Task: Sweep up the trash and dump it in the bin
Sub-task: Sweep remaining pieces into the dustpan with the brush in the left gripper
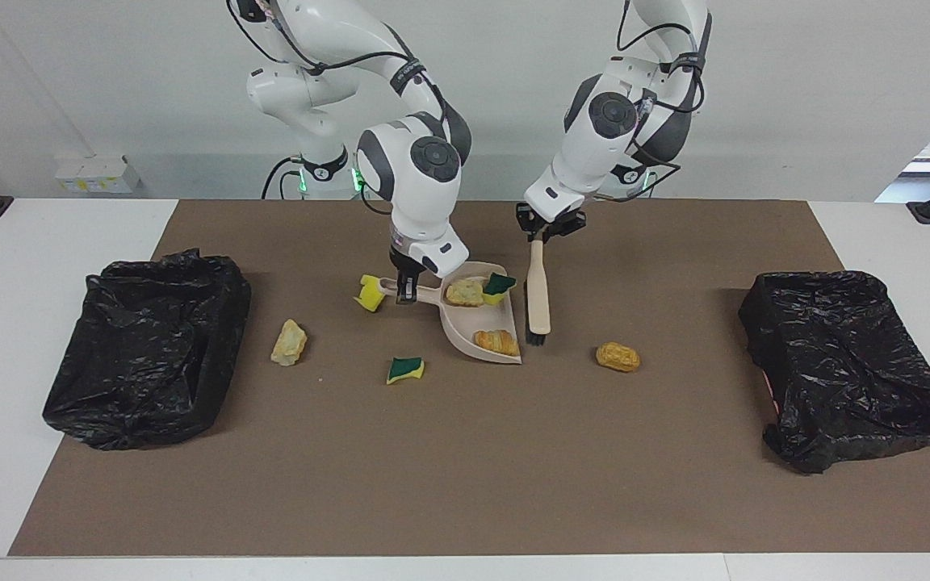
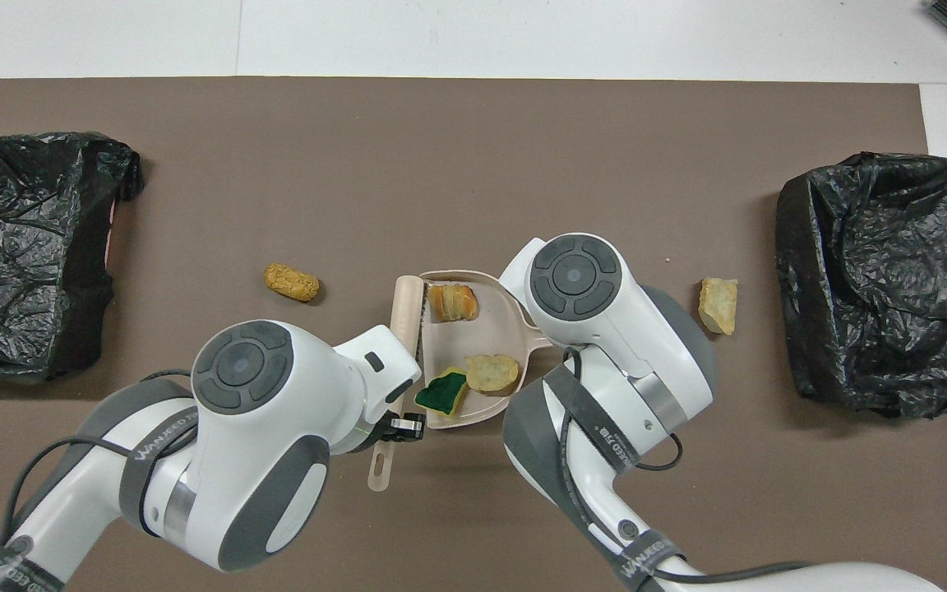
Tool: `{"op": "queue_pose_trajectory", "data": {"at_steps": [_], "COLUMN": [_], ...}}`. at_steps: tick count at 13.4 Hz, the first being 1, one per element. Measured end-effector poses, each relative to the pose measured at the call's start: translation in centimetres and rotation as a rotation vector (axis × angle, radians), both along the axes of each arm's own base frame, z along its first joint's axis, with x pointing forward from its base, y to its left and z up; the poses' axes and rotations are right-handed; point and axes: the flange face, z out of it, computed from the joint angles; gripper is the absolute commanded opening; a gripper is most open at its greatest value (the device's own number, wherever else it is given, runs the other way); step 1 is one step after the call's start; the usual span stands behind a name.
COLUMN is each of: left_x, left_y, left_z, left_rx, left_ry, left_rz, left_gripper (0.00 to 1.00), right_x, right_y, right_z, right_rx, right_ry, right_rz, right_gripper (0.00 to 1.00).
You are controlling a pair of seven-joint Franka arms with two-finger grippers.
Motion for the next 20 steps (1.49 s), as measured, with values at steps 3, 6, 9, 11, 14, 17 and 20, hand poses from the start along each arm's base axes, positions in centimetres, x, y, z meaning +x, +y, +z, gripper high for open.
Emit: {"op": "queue_pose_trajectory", "data": {"at_steps": [3, 6, 9, 11, 14, 17, 20], "left_x": [2.8, 5.6, 8.7, 10.2, 10.7, 10.0, 8.3], "left_y": [5.1, 10.5, 16.2, 20.0, 21.4, 20.2, 16.8], "left_z": [-0.3, -0.1, 0.1, -0.6, -2.7, -4.4, -5.9], "left_rx": [0.089, 0.168, 0.169, 0.163, 0.159, 0.158, 0.154], "left_ry": [-0.029, -0.074, -0.087, -0.075, -0.038, -0.002, 0.028], "left_rz": [0.062, 0.082, 0.027, 0.004, -0.028, -0.083, -0.145], "left_gripper": [0.00, 0.00, 0.00, 0.00, 0.00, 0.00, 0.00], "right_x": [0.0, 0.0, 0.0, 0.0, 0.0, 0.0, 0.0], "right_y": [0.0, 0.0, 0.0, 0.0, 0.0, 0.0, 0.0], "right_z": [0.0, 0.0, 0.0, 0.0, 0.0, 0.0, 0.0], "right_rx": [0.000, 0.000, 0.000, 0.000, 0.000, 0.000, 0.000], "right_ry": [0.000, 0.000, 0.000, 0.000, 0.000, 0.000, 0.000], "right_rz": [0.000, 0.000, 0.000, 0.000, 0.000, 0.000, 0.000], "right_gripper": [0.00, 0.00, 0.00, 0.00, 0.00, 0.00, 0.00]}}
